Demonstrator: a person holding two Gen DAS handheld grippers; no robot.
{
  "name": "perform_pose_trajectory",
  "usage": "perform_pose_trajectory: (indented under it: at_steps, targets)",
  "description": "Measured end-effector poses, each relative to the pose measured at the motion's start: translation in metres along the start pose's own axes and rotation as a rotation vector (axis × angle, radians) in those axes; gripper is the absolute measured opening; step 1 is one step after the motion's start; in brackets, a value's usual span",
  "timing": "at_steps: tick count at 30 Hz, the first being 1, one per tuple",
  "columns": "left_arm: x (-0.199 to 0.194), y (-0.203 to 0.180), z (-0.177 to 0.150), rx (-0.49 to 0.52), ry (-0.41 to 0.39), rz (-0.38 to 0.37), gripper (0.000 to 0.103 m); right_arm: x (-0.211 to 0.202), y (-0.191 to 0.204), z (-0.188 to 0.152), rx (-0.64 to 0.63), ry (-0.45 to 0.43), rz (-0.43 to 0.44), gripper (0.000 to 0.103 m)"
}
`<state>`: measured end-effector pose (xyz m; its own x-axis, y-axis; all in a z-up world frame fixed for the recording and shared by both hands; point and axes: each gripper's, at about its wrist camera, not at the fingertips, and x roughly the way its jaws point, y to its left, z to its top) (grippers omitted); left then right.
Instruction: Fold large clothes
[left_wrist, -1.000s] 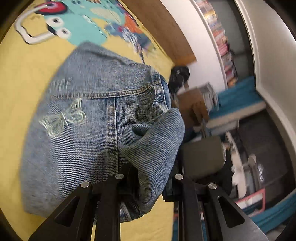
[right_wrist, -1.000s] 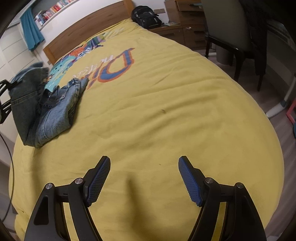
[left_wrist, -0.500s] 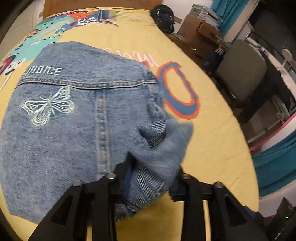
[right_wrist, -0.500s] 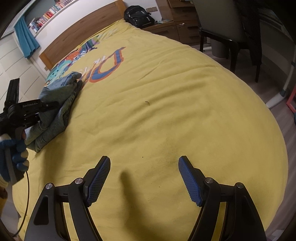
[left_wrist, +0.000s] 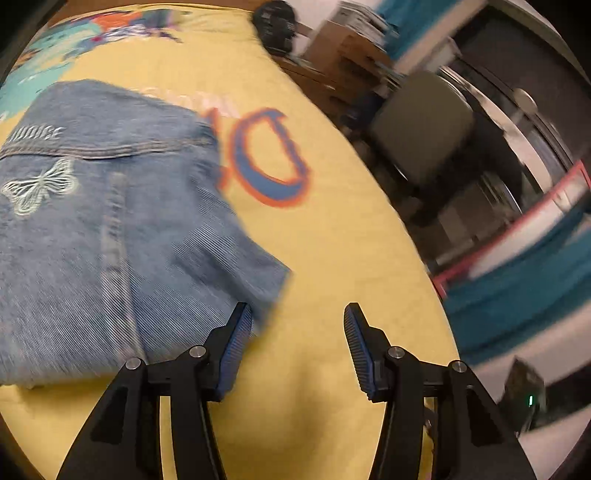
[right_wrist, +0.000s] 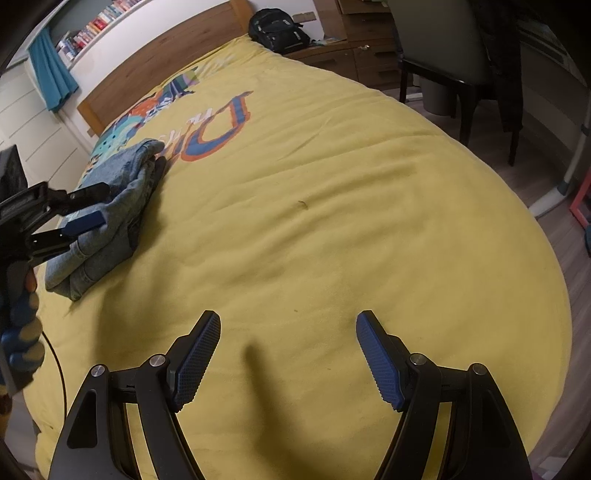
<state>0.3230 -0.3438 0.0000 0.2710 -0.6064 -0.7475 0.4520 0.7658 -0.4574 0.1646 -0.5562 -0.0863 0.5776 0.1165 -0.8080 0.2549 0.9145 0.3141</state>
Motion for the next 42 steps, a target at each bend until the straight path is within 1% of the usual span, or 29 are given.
perform_pose_trajectory:
  at_steps: [3, 5, 7, 10, 13, 14, 17, 19, 22, 25, 26, 27, 28, 29, 30, 32, 34, 36, 37, 40, 42]
  targets:
    - [-0.011, -0.012, -0.008, 0.062, 0.009, -0.014, 0.045, -0.005, 0.015, 0.006, -0.043, -0.005, 0.0, 0.077]
    - [-0.027, -0.008, -0.011, 0.091, -0.007, -0.007, 0.045, -0.007, 0.03, 0.012, -0.076, -0.011, 0.011, 0.077]
    - [-0.047, 0.004, -0.012, 0.102, -0.029, 0.018, 0.045, -0.007, 0.045, 0.019, -0.104, -0.017, 0.029, 0.077]
    - [-0.077, 0.032, -0.011, 0.097, -0.073, 0.062, 0.045, -0.004, 0.082, 0.033, -0.167, -0.03, 0.083, 0.077]
    - [-0.102, 0.065, -0.007, 0.088, -0.099, 0.123, 0.045, 0.003, 0.132, 0.05, -0.246, -0.046, 0.16, 0.077]
    - [-0.11, 0.078, -0.006, 0.082, -0.107, 0.141, 0.045, 0.008, 0.154, 0.058, -0.277, -0.049, 0.194, 0.077]
    - [-0.121, 0.1, 0.001, 0.073, -0.124, 0.167, 0.045, 0.022, 0.203, 0.071, -0.354, -0.055, 0.256, 0.077]
    - [-0.12, 0.108, 0.004, 0.076, -0.128, 0.176, 0.045, 0.034, 0.23, 0.077, -0.396, -0.05, 0.295, 0.077]
    - [-0.114, 0.118, 0.003, 0.069, -0.111, 0.154, 0.045, 0.064, 0.254, 0.088, -0.4, -0.016, 0.342, 0.077]
    - [-0.102, 0.129, -0.007, 0.057, -0.058, 0.124, 0.045, 0.095, 0.253, 0.092, -0.365, 0.031, 0.348, 0.076]
    - [-0.094, 0.132, -0.013, 0.057, -0.04, 0.115, 0.045, 0.106, 0.246, 0.094, -0.338, 0.045, 0.335, 0.073]
    - [-0.089, 0.133, -0.018, 0.061, -0.028, 0.112, 0.045, 0.116, 0.236, 0.095, -0.303, 0.065, 0.341, 0.07]
    - [-0.084, 0.132, -0.025, 0.071, -0.021, 0.113, 0.045, 0.124, 0.229, 0.094, -0.272, 0.08, 0.342, 0.064]
    - [-0.084, 0.132, -0.027, 0.078, -0.023, 0.113, 0.045, 0.125, 0.223, 0.093, -0.263, 0.089, 0.344, 0.061]
    - [-0.085, 0.13, -0.029, 0.087, -0.027, 0.108, 0.046, 0.127, 0.22, 0.093, -0.267, 0.097, 0.345, 0.06]
    - [-0.092, 0.129, -0.027, 0.08, -0.026, 0.086, 0.047, 0.122, 0.217, 0.089, -0.291, 0.095, 0.338, 0.06]
    - [-0.101, 0.13, -0.024, 0.076, -0.036, 0.081, 0.047, 0.114, 0.216, 0.089, -0.298, 0.083, 0.327, 0.061]
    - [-0.111, 0.131, -0.021, 0.086, -0.059, 0.114, 0.051, 0.106, 0.214, 0.094, -0.312, 0.061, 0.288, 0.062]
    - [-0.115, 0.133, -0.019, 0.085, -0.071, 0.135, 0.055, 0.104, 0.213, 0.098, -0.315, 0.058, 0.275, 0.062]
    - [-0.124, 0.148, -0.011, 0.038, -0.103, 0.174, 0.061, 0.105, 0.212, 0.106, -0.319, 0.047, 0.248, 0.062]
    - [-0.124, 0.161, -0.005, 0.001, -0.107, 0.195, 0.065, 0.108, 0.212, 0.112, -0.307, 0.044, 0.243, 0.063]
